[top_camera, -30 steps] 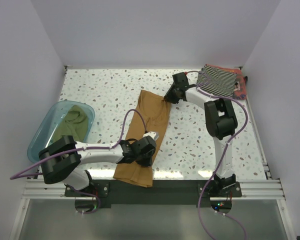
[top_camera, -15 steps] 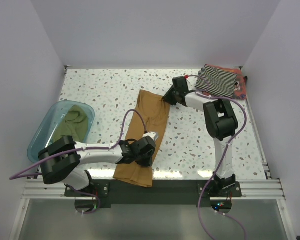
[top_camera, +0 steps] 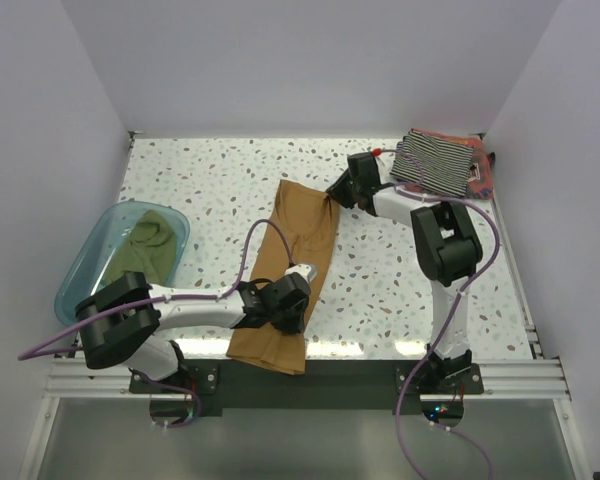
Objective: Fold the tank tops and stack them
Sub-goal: Fold the tank top
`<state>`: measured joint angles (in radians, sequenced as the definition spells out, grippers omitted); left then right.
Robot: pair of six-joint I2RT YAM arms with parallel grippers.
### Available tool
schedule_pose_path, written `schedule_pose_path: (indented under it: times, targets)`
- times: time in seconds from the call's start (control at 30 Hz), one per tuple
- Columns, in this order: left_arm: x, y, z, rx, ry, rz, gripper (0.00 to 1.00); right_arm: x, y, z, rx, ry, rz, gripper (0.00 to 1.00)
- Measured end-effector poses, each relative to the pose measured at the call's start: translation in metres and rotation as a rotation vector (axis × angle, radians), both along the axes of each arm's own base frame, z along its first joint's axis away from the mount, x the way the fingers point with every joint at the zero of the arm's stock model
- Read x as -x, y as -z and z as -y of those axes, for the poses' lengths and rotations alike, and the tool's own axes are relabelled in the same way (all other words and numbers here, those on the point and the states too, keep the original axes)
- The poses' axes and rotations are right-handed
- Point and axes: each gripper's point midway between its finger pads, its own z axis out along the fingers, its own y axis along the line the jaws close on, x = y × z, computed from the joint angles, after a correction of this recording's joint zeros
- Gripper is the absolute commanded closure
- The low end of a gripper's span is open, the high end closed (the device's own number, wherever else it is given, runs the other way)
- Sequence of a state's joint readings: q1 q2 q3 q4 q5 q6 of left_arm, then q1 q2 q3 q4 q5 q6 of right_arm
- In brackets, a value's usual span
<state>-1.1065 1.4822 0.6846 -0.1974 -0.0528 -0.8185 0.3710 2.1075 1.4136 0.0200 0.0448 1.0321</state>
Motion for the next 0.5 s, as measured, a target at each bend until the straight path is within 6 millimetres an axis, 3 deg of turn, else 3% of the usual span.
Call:
schedule_pose_path:
  times: [0.2,0.4,0.5]
  targets:
    - [0.0,0.0,0.0,0.003,0.001,0.0,1.0,-0.001,0.001,-0.003,0.012,0.001,0.002,0.72]
    - [0.0,-0.001,0.002,0.005,0.002,-0.001,1.0,-0.004,0.023,-0.008,0.04,-0.002,-0.023,0.76]
    - [-0.001,-0.004,0.008,0.017,0.01,-0.007,1.0,-0.012,0.022,-0.011,0.067,-0.006,-0.011,0.77]
